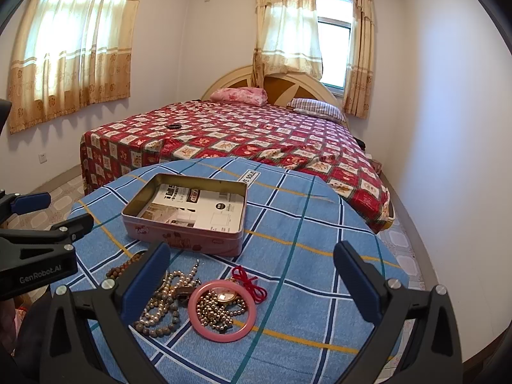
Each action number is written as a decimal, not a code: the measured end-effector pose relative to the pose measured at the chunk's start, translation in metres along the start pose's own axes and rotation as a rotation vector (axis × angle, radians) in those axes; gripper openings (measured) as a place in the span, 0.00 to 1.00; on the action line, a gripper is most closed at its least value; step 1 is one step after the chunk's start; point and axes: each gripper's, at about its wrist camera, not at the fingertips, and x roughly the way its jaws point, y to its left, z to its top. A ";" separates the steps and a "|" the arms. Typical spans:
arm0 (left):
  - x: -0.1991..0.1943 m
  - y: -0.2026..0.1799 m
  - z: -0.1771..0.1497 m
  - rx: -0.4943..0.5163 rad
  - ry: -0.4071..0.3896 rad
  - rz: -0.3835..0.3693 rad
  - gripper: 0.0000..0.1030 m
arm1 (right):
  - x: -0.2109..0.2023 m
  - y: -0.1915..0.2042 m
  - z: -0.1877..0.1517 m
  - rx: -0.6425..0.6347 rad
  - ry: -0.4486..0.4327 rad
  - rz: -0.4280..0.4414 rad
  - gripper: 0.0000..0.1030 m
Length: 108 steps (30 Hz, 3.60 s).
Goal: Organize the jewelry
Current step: 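Grasp the brown wooden bead bracelet with the left tool while the right tool grasps the pink bangle, then carry the bead bracelet with the left tool while the right tool carries the pink bangle into the tin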
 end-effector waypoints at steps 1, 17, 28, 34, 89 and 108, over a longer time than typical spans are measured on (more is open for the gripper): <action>0.000 -0.003 0.000 0.002 0.001 0.001 0.72 | 0.001 -0.001 -0.004 0.001 0.002 0.000 1.00; 0.049 0.000 -0.018 0.007 0.105 -0.015 0.72 | 0.043 -0.017 -0.034 0.017 0.125 -0.002 1.00; 0.054 -0.014 -0.033 0.015 0.114 -0.087 0.72 | 0.055 -0.021 -0.046 0.038 0.188 0.028 1.00; 0.060 -0.029 -0.036 0.064 0.132 -0.099 0.72 | 0.054 -0.018 -0.046 0.023 0.183 0.026 1.00; 0.050 -0.003 -0.009 0.030 0.031 -0.162 0.14 | 0.069 -0.024 -0.038 0.026 0.200 0.161 0.12; 0.069 -0.005 0.028 0.059 -0.013 -0.157 0.14 | 0.097 -0.017 0.014 -0.004 0.181 0.215 0.12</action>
